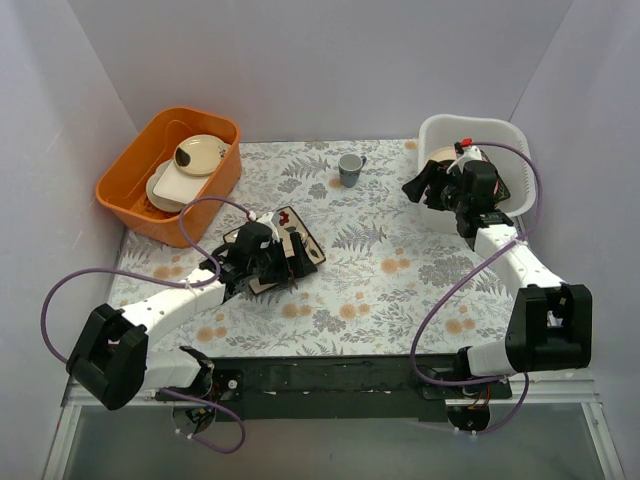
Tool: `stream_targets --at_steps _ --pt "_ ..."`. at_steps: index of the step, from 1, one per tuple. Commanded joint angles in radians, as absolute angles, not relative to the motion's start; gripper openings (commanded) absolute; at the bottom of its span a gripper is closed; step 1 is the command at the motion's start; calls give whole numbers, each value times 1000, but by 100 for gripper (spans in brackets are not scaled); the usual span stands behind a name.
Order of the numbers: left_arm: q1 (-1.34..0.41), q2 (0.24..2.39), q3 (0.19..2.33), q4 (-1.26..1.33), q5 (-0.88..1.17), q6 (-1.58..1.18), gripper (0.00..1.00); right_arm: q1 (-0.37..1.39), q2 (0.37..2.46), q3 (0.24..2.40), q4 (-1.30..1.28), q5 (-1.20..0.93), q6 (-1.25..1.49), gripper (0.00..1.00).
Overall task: Place the plates into the plastic bin on the countertop
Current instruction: Pick up the plate at the center of the board.
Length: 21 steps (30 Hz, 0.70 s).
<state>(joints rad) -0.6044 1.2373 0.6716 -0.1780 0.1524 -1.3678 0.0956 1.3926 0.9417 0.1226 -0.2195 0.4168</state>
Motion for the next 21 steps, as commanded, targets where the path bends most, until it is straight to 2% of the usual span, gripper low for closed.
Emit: stream_targets --at_steps 1,13,21 --pt "-606 1265 704 -180 127 -1355 98 129 1364 959 172 -259 384 78" --pt "-606 1407 779 -138 183 -1310 98 331 1333 954 121 -223 325 82" --pt "-606 1367 773 -152 164 -1318 98 474 1434 939 181 -238 347 82"
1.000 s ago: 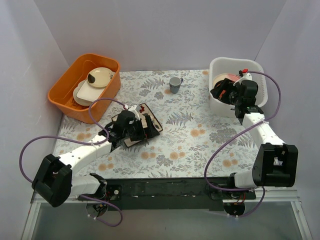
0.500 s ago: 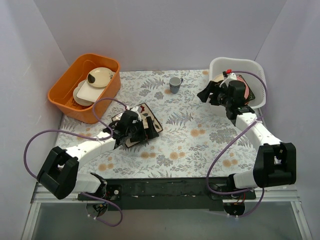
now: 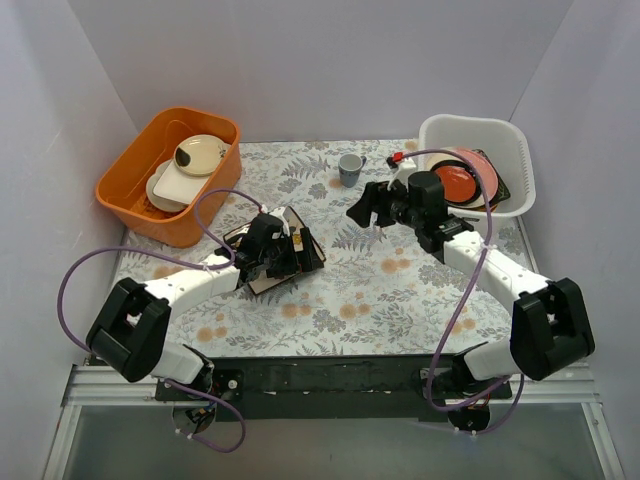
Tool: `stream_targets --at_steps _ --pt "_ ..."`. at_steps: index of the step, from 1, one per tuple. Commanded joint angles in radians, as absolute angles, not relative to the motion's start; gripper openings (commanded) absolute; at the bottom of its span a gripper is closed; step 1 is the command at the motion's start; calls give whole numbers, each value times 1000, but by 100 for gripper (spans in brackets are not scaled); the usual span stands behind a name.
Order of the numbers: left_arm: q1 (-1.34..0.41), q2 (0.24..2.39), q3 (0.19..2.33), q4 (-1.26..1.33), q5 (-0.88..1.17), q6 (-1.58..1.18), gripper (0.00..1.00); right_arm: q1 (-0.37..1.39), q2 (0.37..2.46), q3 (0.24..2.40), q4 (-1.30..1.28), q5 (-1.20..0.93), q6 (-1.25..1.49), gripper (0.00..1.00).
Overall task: Place the plates into the plastic bin on the countertop
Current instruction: Pick up the plate at the center of the board.
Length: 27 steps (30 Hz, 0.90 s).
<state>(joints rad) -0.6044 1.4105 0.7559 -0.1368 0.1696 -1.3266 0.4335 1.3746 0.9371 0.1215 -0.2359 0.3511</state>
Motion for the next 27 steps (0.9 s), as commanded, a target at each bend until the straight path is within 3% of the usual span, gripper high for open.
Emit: stream_targets --at_steps 1,13,27 --pt "-606 1362 773 -161 149 -1319 98 479 1448 940 186 -258 357 82" --pt "-604 1175 713 -290 23 -1371 98 583 1678 1017 199 -350 452 81" --pt "-603 1065 686 -379 -58 -1405 98 591 1884 991 434 -531 635 69"
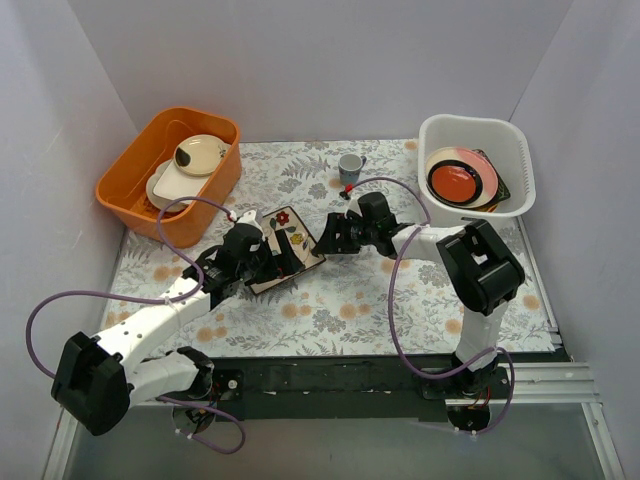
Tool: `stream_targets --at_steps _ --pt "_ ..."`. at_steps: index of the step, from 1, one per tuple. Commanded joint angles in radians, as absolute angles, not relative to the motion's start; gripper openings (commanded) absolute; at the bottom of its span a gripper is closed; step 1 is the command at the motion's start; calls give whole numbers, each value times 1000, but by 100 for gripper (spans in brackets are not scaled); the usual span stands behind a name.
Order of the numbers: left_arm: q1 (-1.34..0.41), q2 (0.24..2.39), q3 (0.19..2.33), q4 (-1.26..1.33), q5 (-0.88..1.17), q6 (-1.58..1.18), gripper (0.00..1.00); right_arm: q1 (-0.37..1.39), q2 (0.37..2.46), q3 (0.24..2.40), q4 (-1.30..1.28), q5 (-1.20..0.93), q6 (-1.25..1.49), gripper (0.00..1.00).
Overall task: Place the plates into the plastic bin on the countertop
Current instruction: Pick up the plate at the center of the board.
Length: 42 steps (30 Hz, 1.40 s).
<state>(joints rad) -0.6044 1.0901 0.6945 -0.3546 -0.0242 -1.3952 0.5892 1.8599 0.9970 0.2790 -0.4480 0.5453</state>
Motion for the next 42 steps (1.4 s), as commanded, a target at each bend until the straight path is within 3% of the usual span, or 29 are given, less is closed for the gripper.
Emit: stream_targets --at_steps 1,12,33,38,42 --pt "-603 1068 689 -377 -58 -1407 98 591 1891 983 469 -543 647 68" --pt "-603 1123 716 -356 -57 -1367 98 589 1991 957 592 -595 762 50" --pt "-603 1249 749 -252 38 -1307 98 592 2117 936 790 -653 925 29" --pt "-601 1223 741 -265 31 -1315 98 592 2140 945 845 -693 969 5" --pt "-601 1177 730 -296 12 -1328 98 594 2123 950 841 -696 966 1"
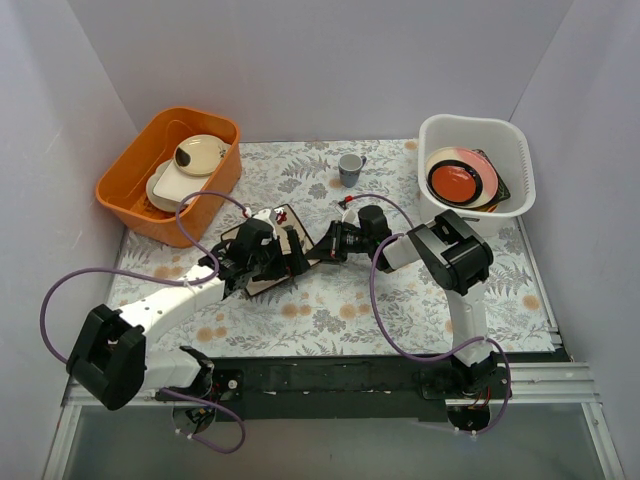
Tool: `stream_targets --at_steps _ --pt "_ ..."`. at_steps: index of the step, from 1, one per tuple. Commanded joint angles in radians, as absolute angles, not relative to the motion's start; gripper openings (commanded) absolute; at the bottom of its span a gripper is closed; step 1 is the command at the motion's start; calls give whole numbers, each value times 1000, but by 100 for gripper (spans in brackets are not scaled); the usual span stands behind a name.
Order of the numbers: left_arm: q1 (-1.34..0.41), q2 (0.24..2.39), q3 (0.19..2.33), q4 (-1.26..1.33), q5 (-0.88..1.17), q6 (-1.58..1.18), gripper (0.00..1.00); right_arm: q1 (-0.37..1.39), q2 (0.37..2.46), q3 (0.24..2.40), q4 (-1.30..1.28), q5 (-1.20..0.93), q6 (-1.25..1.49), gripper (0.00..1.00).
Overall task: Place the plates into the plastic bin on the countertop
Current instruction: Pick up the plate at the center of the board.
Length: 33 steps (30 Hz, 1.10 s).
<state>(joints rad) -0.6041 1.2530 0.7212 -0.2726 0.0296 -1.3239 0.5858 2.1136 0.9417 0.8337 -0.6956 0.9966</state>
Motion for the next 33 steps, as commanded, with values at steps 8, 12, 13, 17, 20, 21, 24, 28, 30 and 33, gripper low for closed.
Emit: stream_targets --at_steps 8,12,13,17,20,21,24,28,30,33 --pt "-603 1074 700 -350 -55 -1364 98 592 2065 945 775 -689 927 1" --pt "-601 1052 698 -374 -64 -1376 98 592 2056 953 772 -695 927 1" --pt "-601 1043 692 -374 -63 -1379 98 592 2056 954 770 -698 928 1" --pt "-601 1031 686 -374 -71 -1387 98 592 2046 960 767 -701 928 1" --pt "-601 1041 690 -373 -72 -1387 98 592 2034 966 769 -706 937 1" --pt "-601 1045 692 -373 -72 -1387 98 594 2031 968 769 -707 939 1" --pt "-601 1064 699 -365 -61 -1385 98 592 2010 976 746 -696 927 1" --pt "-601 1081 707 -348 -57 -1376 98 592 1993 994 718 -692 917 1" --pt "-601 1094 710 -336 -52 -1371 98 592 1983 1002 701 -689 910 1" --pt "-601 1104 709 -315 -38 -1368 98 592 1973 1011 677 -681 900 1"
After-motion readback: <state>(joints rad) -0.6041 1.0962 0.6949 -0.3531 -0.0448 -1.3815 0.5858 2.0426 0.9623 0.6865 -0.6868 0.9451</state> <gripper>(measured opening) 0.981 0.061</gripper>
